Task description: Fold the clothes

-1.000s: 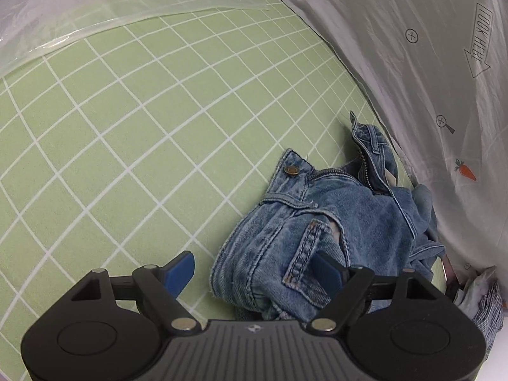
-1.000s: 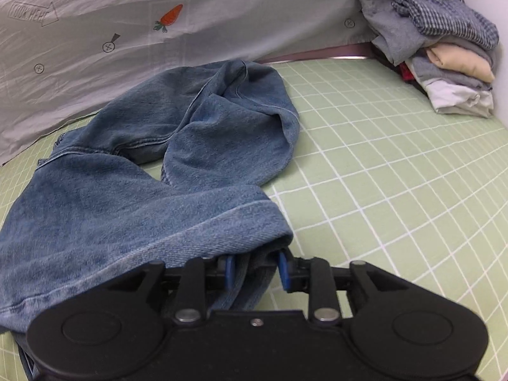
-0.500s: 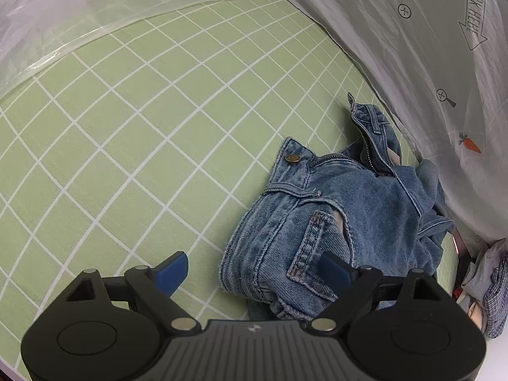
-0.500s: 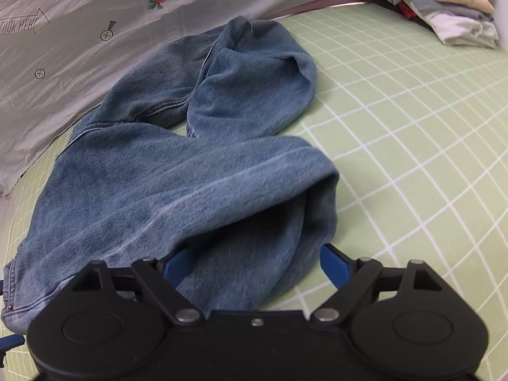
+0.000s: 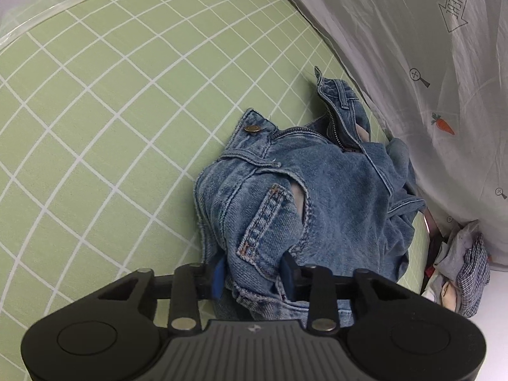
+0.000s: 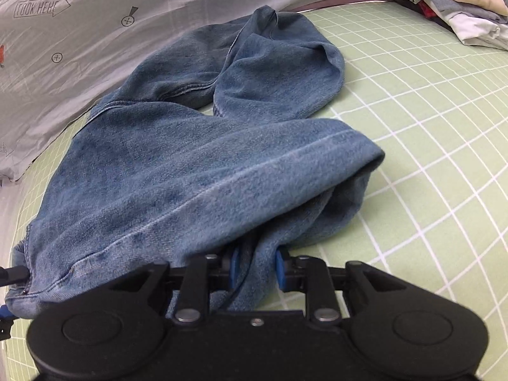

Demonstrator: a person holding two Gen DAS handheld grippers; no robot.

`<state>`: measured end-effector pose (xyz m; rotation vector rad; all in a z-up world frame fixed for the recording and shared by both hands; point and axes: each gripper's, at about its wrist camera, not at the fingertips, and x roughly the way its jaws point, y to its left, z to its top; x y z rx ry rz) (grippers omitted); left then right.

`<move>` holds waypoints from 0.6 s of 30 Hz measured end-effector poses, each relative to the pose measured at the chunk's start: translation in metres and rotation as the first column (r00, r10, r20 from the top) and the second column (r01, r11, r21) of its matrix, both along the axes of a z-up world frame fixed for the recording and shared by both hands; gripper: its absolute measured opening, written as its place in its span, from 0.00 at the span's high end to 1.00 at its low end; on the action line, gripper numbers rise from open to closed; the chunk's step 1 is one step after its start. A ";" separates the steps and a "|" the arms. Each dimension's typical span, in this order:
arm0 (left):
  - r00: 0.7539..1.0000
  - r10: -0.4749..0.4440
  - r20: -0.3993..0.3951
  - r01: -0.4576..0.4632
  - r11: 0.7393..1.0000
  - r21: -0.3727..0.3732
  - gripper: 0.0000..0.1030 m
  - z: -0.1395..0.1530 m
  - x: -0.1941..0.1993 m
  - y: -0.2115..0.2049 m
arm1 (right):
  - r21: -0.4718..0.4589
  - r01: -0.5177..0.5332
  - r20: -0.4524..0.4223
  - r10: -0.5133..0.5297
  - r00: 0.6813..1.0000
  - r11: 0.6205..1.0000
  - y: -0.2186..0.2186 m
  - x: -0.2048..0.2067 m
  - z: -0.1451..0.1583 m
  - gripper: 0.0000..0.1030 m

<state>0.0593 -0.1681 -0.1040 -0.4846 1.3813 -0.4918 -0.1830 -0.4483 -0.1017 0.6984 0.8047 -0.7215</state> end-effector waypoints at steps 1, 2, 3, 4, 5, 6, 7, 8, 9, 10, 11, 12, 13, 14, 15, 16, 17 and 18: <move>1.000 0.004 0.010 -0.004 1.000 -0.004 0.76 0.001 0.000 -0.001 | -0.022 -0.004 -0.009 0.004 1.000 1.000 -0.003 -0.001 0.002 0.85; 0.999 0.007 0.031 -0.007 1.000 -0.001 0.77 0.004 0.000 -0.003 | -0.070 -0.008 -0.031 0.006 0.999 0.998 -0.005 -0.002 0.006 0.87; 0.998 0.009 0.057 -0.009 1.000 0.005 0.79 0.008 0.000 -0.006 | -0.117 -0.014 -0.053 0.008 0.999 0.993 -0.008 -0.003 0.010 0.88; 0.997 0.008 0.083 -0.010 1.000 0.015 0.80 0.012 0.000 -0.008 | -0.168 -0.013 -0.075 0.000 0.997 0.986 -0.011 -0.004 0.015 0.89; 0.995 0.009 0.104 -0.013 0.999 0.031 0.80 0.015 0.001 -0.010 | -0.221 0.007 -0.091 -0.028 0.995 0.975 -0.019 -0.006 0.022 0.89; 0.992 0.012 0.123 -0.018 0.999 0.046 0.81 0.018 0.002 -0.012 | -0.271 0.038 -0.099 -0.068 0.993 0.962 -0.031 -0.009 0.029 0.89; 0.991 0.014 0.137 -0.022 0.998 0.057 0.81 0.020 0.004 -0.013 | -0.321 0.069 -0.106 -0.108 0.989 0.945 -0.043 -0.012 0.037 0.90; 0.990 0.020 0.136 -0.027 0.998 0.049 0.81 0.020 0.006 -0.013 | -0.373 0.086 -0.110 -0.137 0.985 0.924 -0.057 -0.013 0.047 0.90; 0.991 0.028 0.130 -0.033 0.999 0.033 0.81 0.020 0.009 -0.012 | -0.428 0.093 -0.112 -0.155 0.981 0.899 -0.071 -0.014 0.059 0.90; 0.993 0.041 0.111 -0.041 0.999 0.000 0.81 0.020 0.011 -0.011 | -0.479 0.089 -0.108 -0.159 0.981 0.873 -0.082 -0.012 0.071 0.89; 0.994 0.057 0.093 -0.054 0.998 -0.033 0.81 0.020 0.013 -0.011 | -0.526 0.075 -0.099 -0.149 0.984 0.847 -0.091 -0.010 0.084 0.89; 0.993 0.059 0.104 -0.055 0.998 -0.044 0.81 0.024 0.013 -0.012 | -0.581 0.055 -0.095 -0.135 0.986 0.812 -0.096 -0.006 0.099 0.89; 0.990 0.054 0.128 -0.048 0.998 -0.046 0.82 0.030 0.013 -0.014 | -0.642 0.030 -0.093 -0.116 0.989 0.766 -0.093 0.000 0.112 0.89; 0.984 0.045 0.171 -0.039 0.999 -0.035 0.82 0.038 0.013 -0.015 | -0.700 0.005 -0.091 -0.096 0.991 0.714 -0.087 0.007 0.123 0.89; 0.974 0.034 0.223 -0.031 0.999 -0.016 0.82 0.047 0.012 -0.016 | -0.755 -0.019 -0.090 -0.075 0.993 0.656 -0.080 0.014 0.134 0.89; 0.963 0.031 0.267 -0.034 0.999 0.009 0.82 0.054 0.013 -0.014 | -0.804 -0.042 -0.092 -0.054 0.994 0.593 -0.074 0.021 0.145 0.89; 0.951 0.031 0.308 -0.044 0.998 0.036 0.82 0.060 0.013 -0.010 | -0.827 -0.057 -0.092 -0.035 0.995 0.559 -0.067 0.027 0.151 0.88; 0.942 0.043 0.333 -0.066 0.996 0.060 0.82 0.063 0.015 -0.002 | -0.831 -0.065 -0.090 -0.017 0.996 0.553 -0.061 0.032 0.152 0.87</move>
